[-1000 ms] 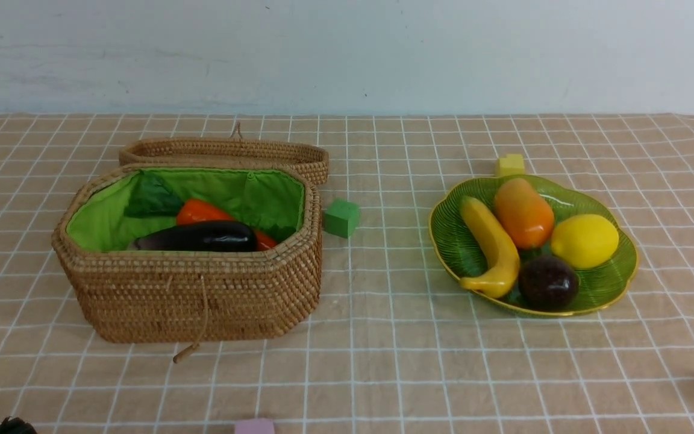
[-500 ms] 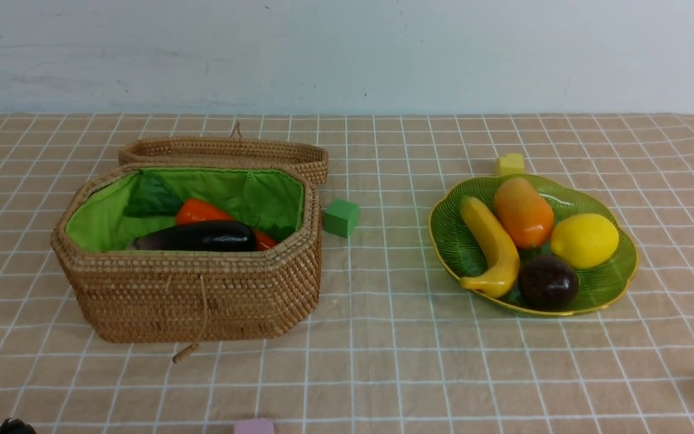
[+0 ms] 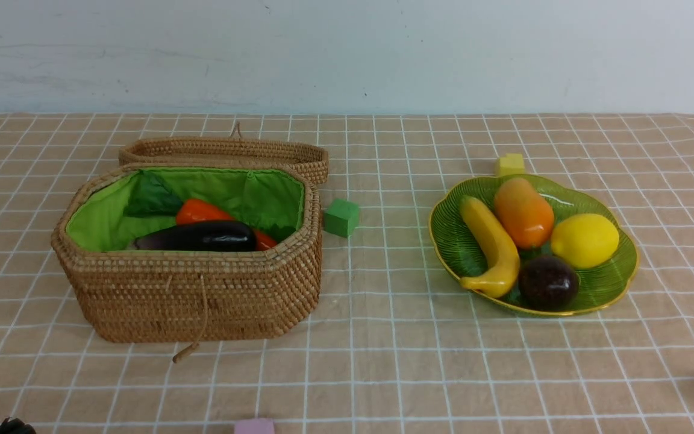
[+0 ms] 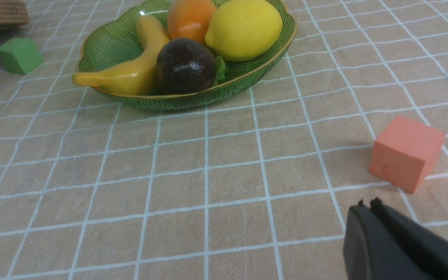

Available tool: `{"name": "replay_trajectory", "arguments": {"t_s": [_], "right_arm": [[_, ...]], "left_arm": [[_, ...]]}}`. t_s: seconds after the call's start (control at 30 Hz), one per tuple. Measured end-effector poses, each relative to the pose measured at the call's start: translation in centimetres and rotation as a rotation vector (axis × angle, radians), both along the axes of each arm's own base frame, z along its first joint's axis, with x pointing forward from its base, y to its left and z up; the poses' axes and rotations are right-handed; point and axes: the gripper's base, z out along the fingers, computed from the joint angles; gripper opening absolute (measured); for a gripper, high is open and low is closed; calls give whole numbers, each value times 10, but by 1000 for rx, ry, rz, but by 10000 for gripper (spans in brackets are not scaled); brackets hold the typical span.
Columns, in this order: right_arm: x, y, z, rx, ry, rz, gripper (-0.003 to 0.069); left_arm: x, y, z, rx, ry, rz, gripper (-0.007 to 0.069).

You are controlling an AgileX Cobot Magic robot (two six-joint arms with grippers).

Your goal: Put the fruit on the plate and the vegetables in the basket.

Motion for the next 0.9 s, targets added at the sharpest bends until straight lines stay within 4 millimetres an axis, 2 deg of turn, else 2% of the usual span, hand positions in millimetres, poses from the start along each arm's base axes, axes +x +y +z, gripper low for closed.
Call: {"name": "replay_trajectory", "arguments": {"t_s": [0.2, 0.27, 0.3, 0.43, 0.47, 0.57, 0.73, 0.9], "right_arm": [[0, 0, 0, 0, 0, 0, -1], [0, 0, 0, 0, 0, 0, 1], [0, 0, 0, 0, 0, -1, 3], [0, 0, 0, 0, 0, -1, 6], [0, 0, 0, 0, 0, -1, 7], [0, 0, 0, 0, 0, -1, 10], [0, 0, 0, -1, -1, -1, 15], [0, 0, 0, -1, -2, -1, 19]], "left_arm": [[1, 1, -2, 73, -54, 33, 44], [1, 1, 0, 61, -68, 57, 13], [0, 0, 1, 68, -105, 86, -13], [4, 1, -5, 76, -193, 218, -13], [8, 4, -14, 71, -198, 295, -13], [11, 7, -27, 57, -144, 374, -13], [8, 8, -62, 141, 194, 386, -13], [7, 7, -64, 123, 223, 387, -13]]}}
